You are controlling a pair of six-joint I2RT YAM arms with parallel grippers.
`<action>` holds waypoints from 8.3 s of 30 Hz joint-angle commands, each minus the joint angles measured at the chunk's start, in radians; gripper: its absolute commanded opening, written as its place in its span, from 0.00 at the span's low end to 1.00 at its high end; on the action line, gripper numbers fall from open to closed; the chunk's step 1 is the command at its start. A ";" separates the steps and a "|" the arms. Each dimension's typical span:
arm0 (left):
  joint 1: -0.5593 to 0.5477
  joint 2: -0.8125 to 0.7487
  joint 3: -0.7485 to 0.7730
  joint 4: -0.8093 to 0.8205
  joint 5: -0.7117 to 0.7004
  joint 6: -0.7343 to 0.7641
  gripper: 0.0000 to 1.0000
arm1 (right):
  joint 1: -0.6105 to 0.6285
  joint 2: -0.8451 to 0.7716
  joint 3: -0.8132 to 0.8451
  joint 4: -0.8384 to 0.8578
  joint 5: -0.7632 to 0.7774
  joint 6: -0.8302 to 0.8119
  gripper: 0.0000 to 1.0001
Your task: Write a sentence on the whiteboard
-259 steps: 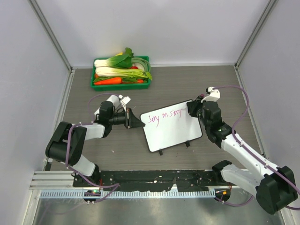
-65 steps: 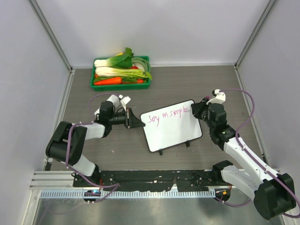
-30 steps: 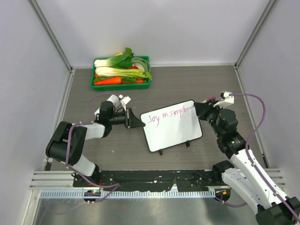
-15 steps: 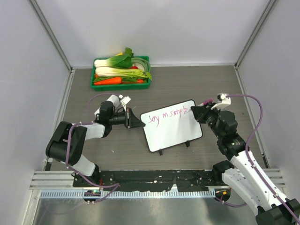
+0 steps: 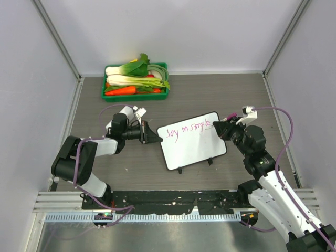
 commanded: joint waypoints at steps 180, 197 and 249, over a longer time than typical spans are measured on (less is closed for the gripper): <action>-0.013 0.031 -0.005 -0.020 0.004 0.054 0.00 | 0.759 0.502 0.008 0.225 0.647 -0.065 0.02; -0.013 0.031 -0.005 -0.021 0.006 0.055 0.00 | 0.769 0.517 -0.016 0.245 0.592 -0.034 0.01; -0.014 0.030 -0.005 -0.024 0.009 0.055 0.00 | 0.741 0.533 0.085 0.337 0.680 -0.054 0.01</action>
